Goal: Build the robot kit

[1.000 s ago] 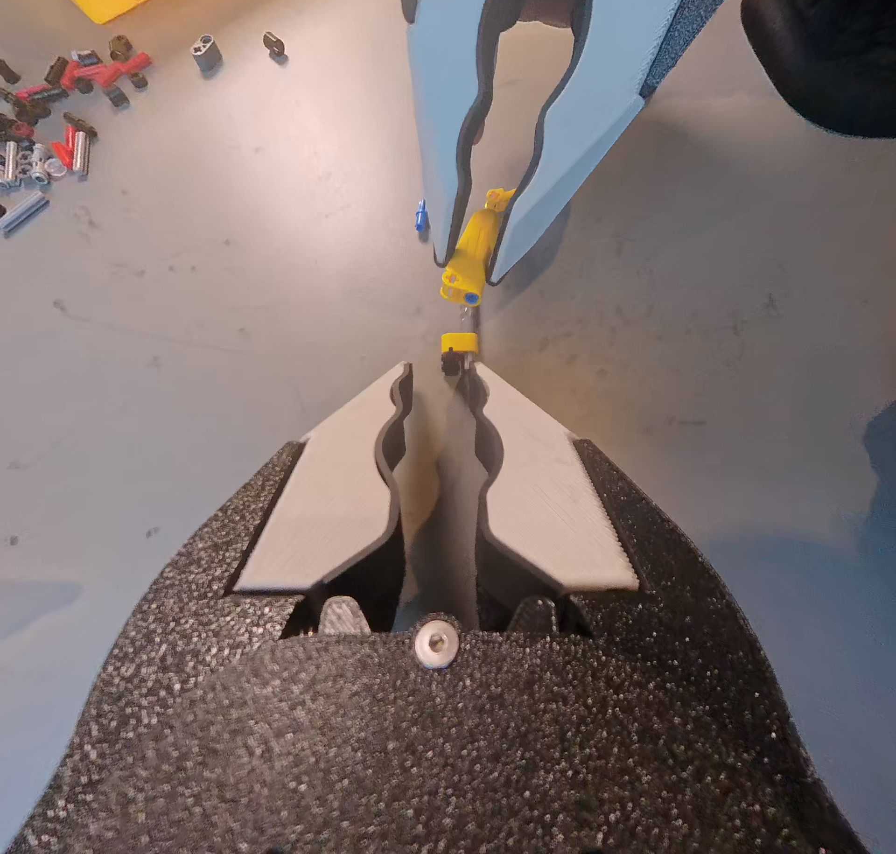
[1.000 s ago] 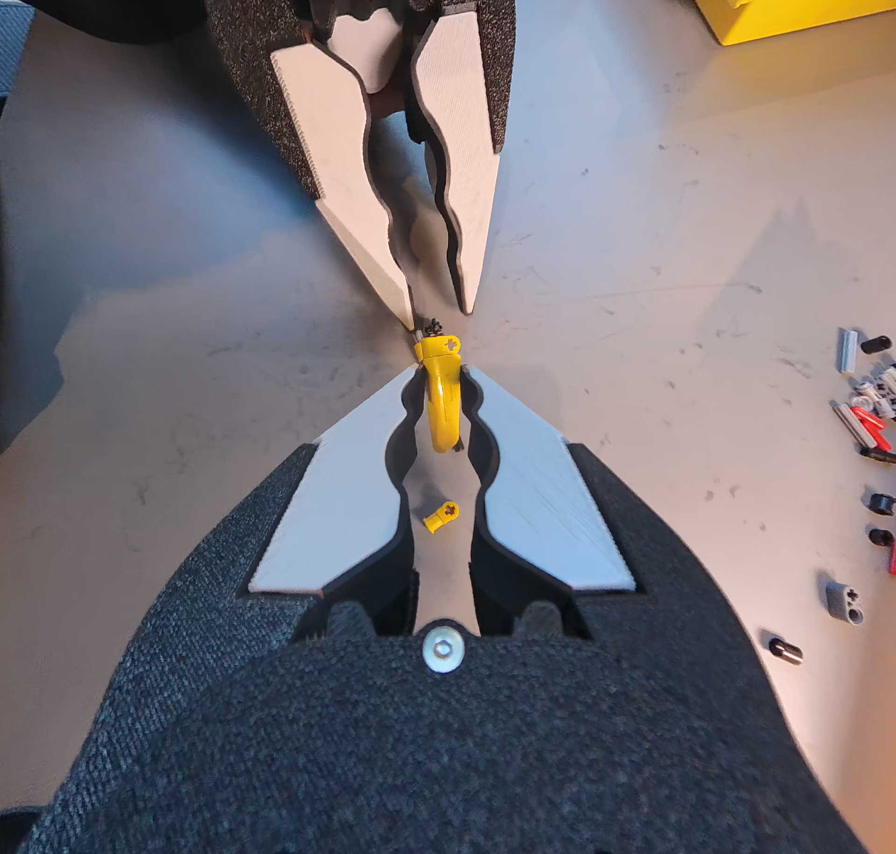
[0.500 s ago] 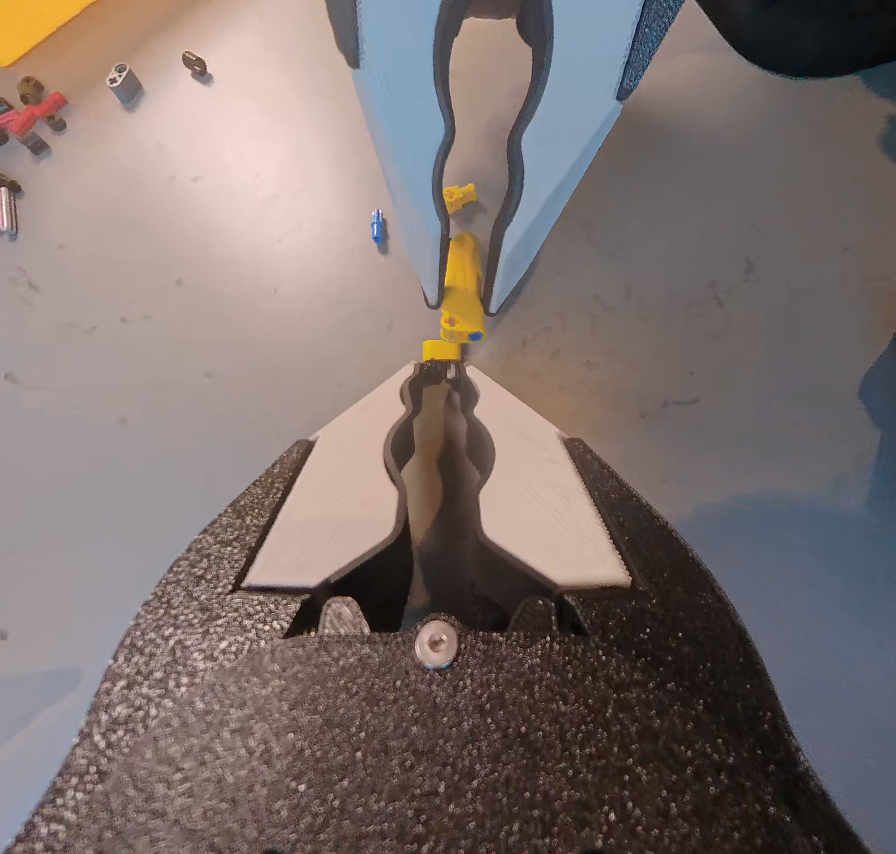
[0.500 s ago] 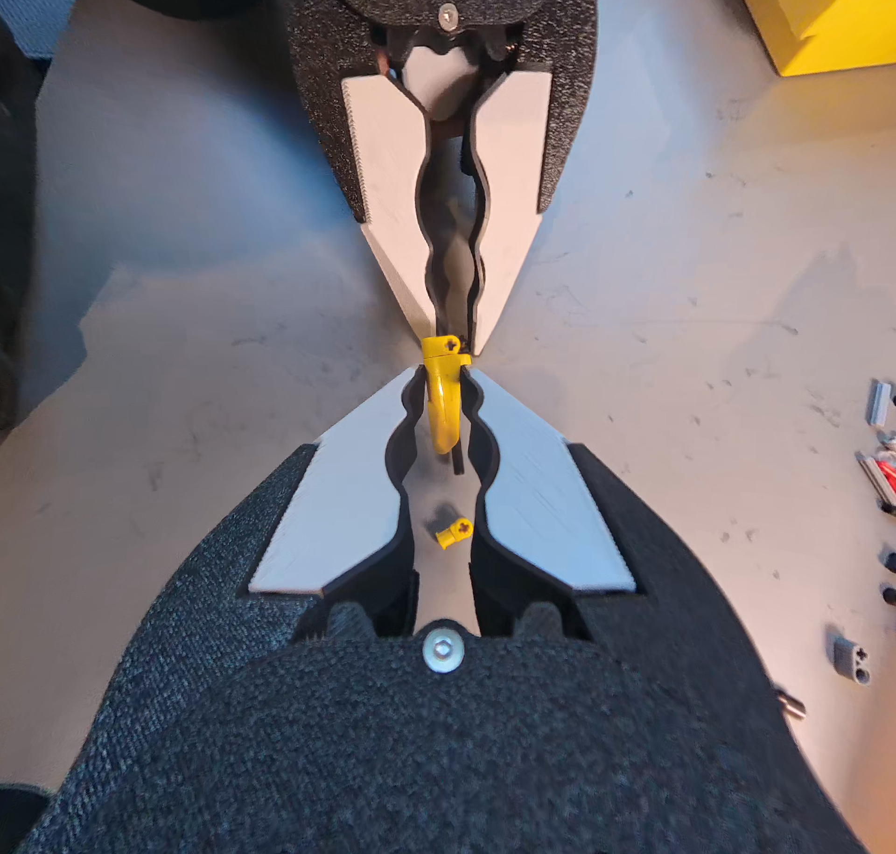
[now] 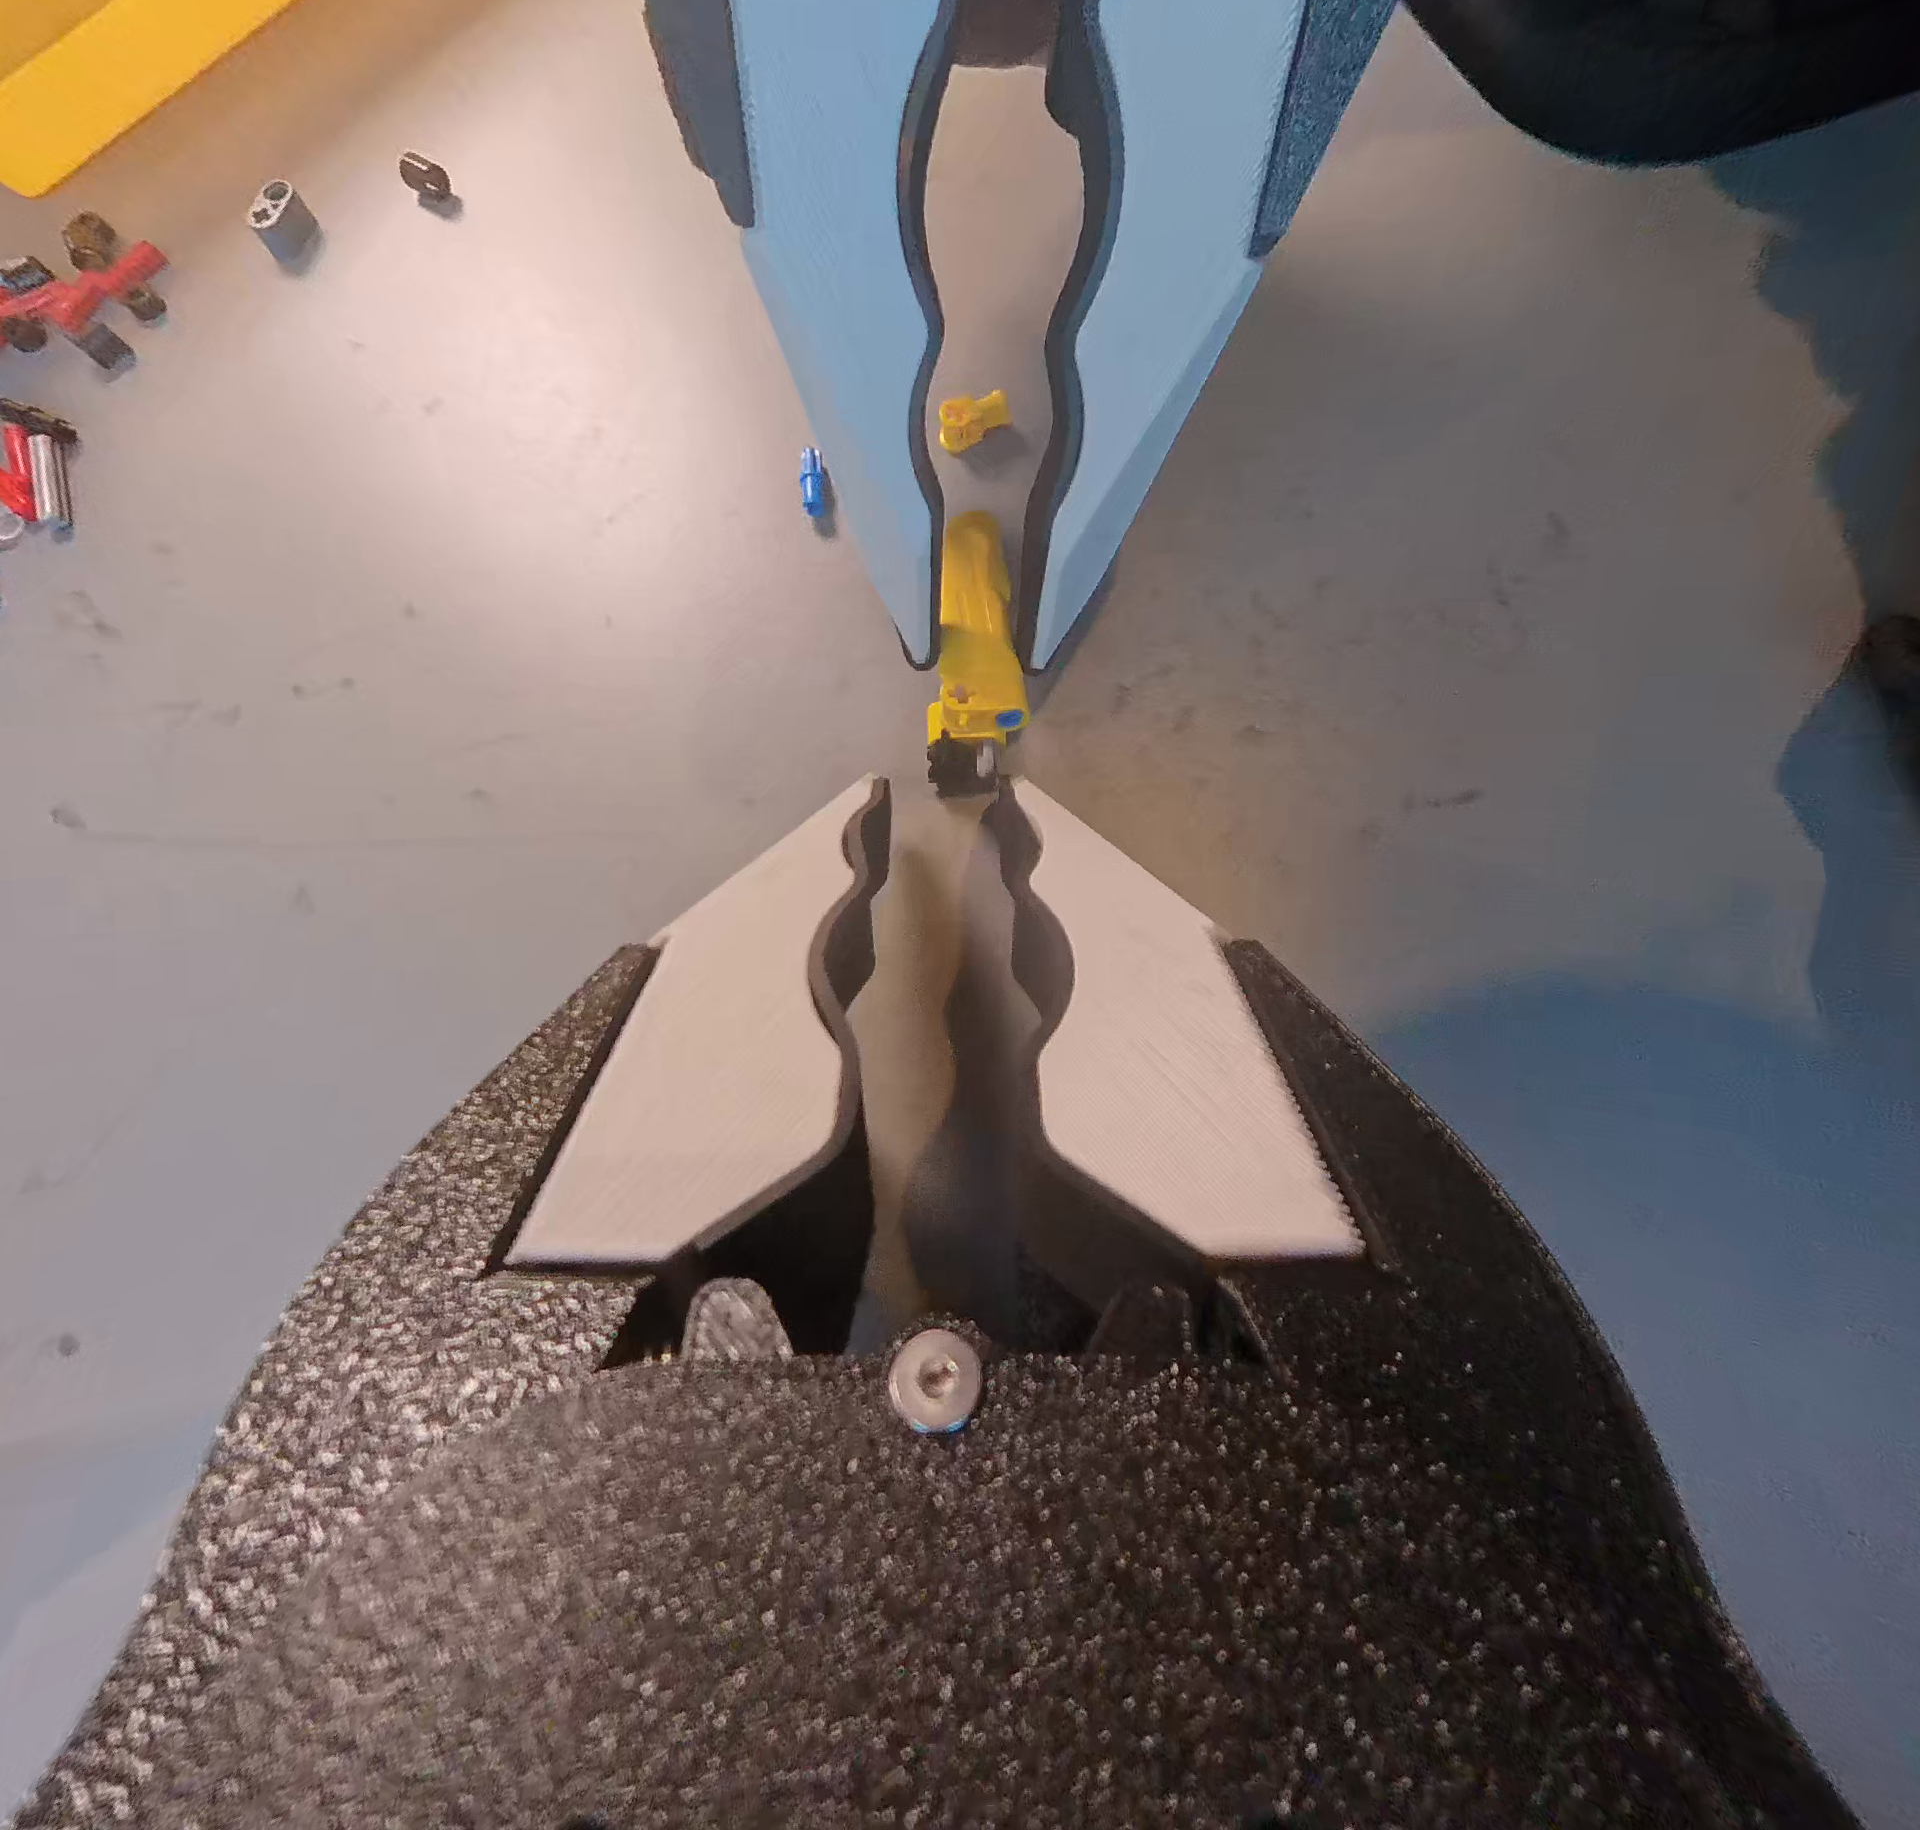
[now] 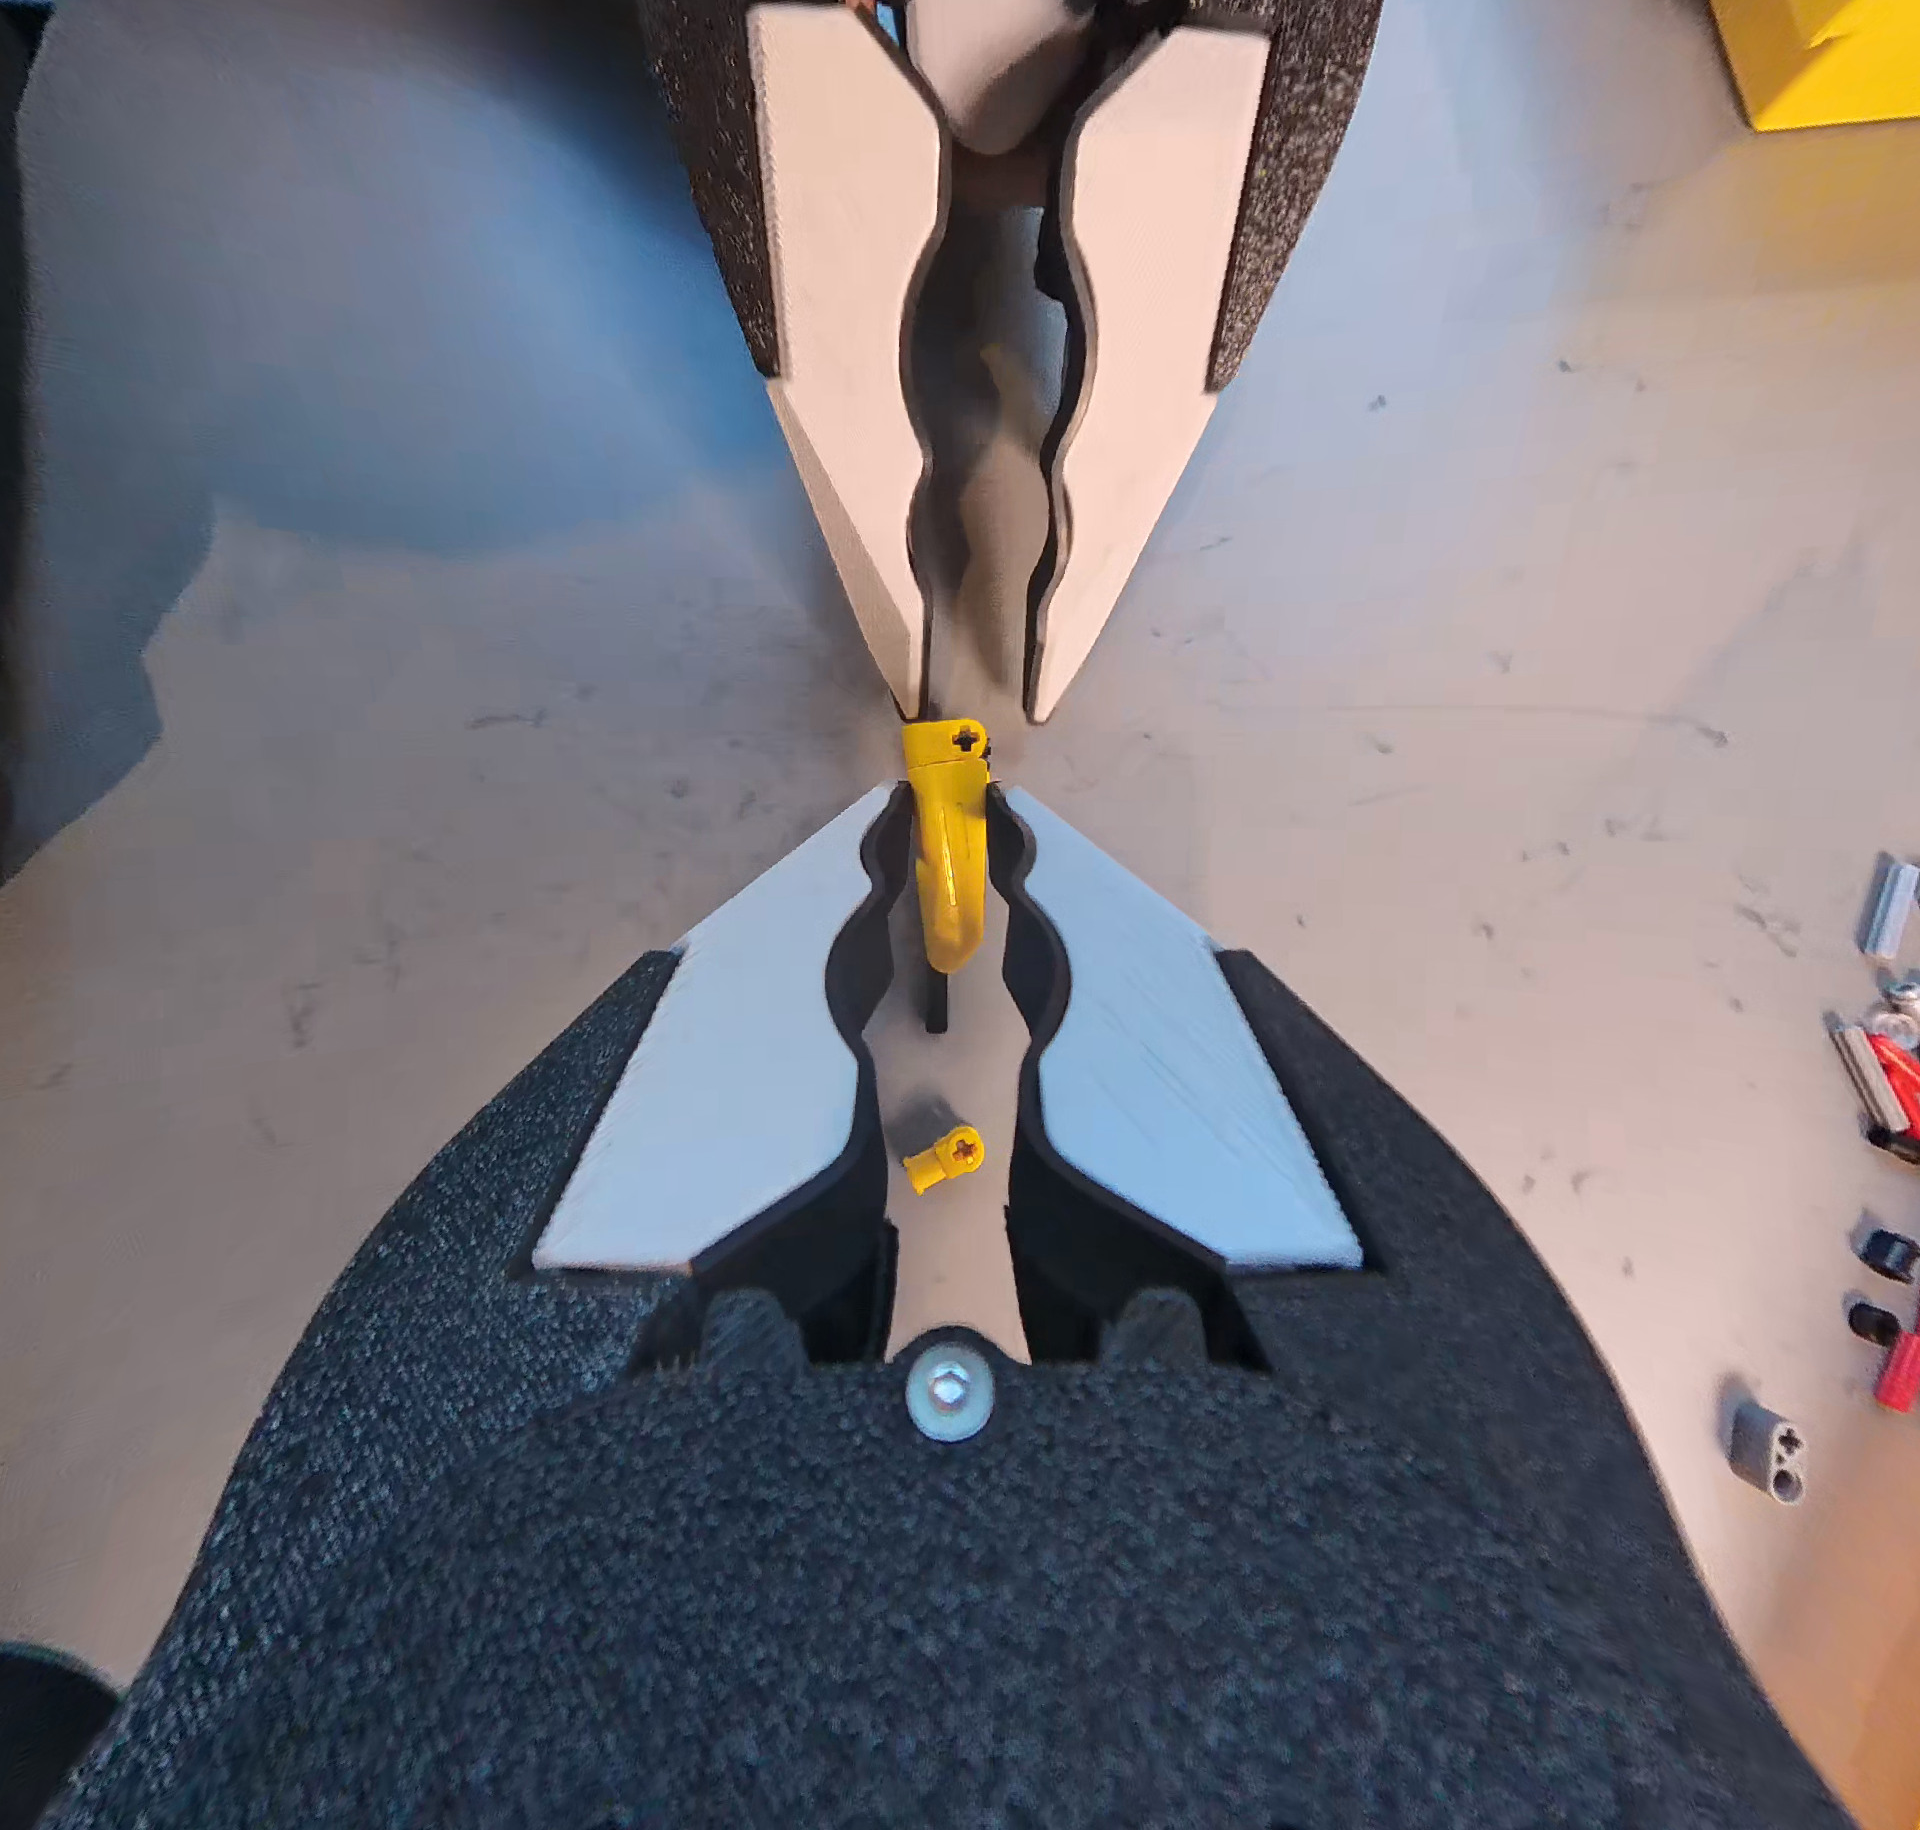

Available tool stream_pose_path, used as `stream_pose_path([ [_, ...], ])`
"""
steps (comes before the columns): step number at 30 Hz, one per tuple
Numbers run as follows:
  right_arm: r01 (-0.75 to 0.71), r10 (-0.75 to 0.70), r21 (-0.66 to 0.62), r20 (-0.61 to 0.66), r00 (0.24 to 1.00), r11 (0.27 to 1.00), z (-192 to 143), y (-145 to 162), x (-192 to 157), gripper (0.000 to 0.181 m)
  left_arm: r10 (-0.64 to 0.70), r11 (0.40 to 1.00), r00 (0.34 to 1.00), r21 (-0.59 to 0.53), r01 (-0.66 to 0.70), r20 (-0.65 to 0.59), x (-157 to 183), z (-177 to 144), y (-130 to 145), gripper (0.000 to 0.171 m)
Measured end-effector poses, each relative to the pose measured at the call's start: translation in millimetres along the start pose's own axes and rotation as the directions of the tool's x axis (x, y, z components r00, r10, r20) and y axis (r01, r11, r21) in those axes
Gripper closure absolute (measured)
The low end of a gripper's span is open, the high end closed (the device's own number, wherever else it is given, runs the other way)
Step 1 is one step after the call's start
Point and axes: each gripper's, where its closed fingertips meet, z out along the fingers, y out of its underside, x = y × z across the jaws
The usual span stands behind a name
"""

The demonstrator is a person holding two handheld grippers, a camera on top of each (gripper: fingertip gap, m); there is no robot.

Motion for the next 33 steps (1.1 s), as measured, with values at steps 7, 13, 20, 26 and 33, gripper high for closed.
stream_pose_path([
  [7, -0.011, 0.011, -0.033, -0.007, 1.0, 0.999, 3, 0, 4, 0.167, -0.055, 0.993, 0.998, 0.104, 0.058, -0.033, 6, -7, -17, 0.147],
  [13, -0.013, 0.013, -0.049, -0.008, 1.0, 0.999, 3, -1, 3, 0.167, -0.041, 0.994, 0.999, 0.101, 0.041, 0.001, 4, -4, -18, 0.151],
  [20, -0.025, 0.024, -0.062, -0.006, 1.0, 0.998, 4, 0, 2, 0.167, -0.013, 0.997, 1.0, 0.079, 0.012, 0.019, 4, -1, -15, 0.157],
  [26, -0.023, 0.023, -0.066, -0.005, 1.0, 0.998, 5, -1, 2, 0.167, -0.004, 0.998, 1.0, 0.065, 0.003, 0.022, 4, 0, -12, 0.158],
  [33, -0.033, 0.034, -0.07, 0.0, 0.999, 0.997, 6, 2, 2, 0.168, -0.008, 0.998, 1.0, 0.061, 0.007, 0.022, 4, 1, -12, 0.158],
])
